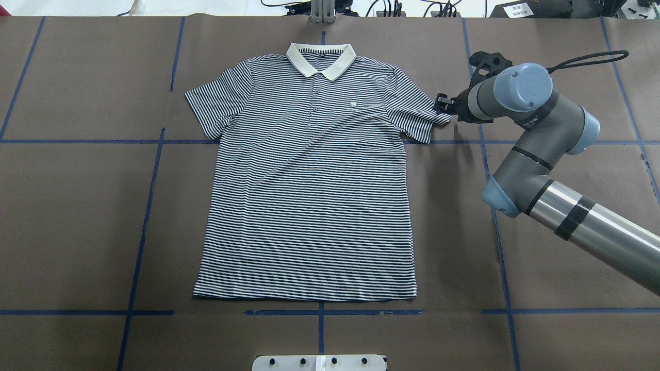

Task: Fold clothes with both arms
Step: 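Move the right gripper to the sleeve nearest it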

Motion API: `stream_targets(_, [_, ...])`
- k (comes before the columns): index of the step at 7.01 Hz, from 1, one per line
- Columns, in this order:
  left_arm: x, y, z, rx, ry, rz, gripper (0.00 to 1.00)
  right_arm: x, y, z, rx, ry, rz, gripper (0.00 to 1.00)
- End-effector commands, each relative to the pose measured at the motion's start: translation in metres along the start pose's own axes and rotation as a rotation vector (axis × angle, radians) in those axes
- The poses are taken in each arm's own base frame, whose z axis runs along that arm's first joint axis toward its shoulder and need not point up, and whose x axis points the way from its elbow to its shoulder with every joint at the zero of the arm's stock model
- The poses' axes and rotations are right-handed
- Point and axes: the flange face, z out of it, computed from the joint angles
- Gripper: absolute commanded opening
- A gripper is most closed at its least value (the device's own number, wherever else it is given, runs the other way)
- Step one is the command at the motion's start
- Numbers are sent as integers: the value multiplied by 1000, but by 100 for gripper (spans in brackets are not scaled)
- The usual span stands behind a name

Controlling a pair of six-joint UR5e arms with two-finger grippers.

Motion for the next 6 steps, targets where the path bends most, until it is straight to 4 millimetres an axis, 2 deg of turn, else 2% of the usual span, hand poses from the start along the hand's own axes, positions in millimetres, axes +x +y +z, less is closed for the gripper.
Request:
stream_targets(1, [0,1,0,-1,0,-1,100,3,3,7,0,14,-2,60])
stream_targets(3, [0,1,0,-1,0,-1,100,4,4,8,2,18,-2,59])
stream_targets(4, [0,1,0,-1,0,-1,100,3,3,8,3,17,-3,55])
stream_targets(5, [0,1,0,-1,0,-1,100,2,3,8,2,15,-1,42])
stream_targets(6, [0,1,0,-1,0,-1,100,2,3,8,3,15,2,20])
